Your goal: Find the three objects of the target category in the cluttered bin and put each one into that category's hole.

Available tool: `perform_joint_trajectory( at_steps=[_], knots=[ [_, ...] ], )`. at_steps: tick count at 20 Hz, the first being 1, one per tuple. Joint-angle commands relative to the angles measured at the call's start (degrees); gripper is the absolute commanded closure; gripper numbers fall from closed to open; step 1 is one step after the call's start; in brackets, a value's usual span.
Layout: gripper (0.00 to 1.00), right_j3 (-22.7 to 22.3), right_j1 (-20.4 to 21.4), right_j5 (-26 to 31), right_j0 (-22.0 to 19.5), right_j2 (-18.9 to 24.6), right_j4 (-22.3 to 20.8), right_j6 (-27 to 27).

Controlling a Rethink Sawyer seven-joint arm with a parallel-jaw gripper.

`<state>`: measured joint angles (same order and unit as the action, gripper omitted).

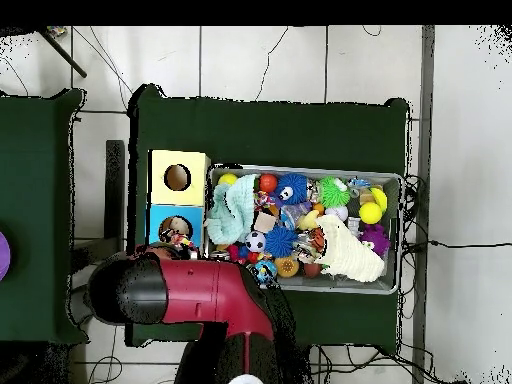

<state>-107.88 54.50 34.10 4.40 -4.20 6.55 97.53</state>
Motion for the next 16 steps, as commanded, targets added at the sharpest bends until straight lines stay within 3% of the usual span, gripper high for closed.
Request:
perform_joint_trajectory(
  at_steps=[1,16],
  knots=[
    [1.00,2.9,-2.1,-2.4,0.4,-0.6,3.2,16.0],
    [1.00,7.1,-1.4,3.7,1.4,-2.0,3.7,14.3]
  ],
)
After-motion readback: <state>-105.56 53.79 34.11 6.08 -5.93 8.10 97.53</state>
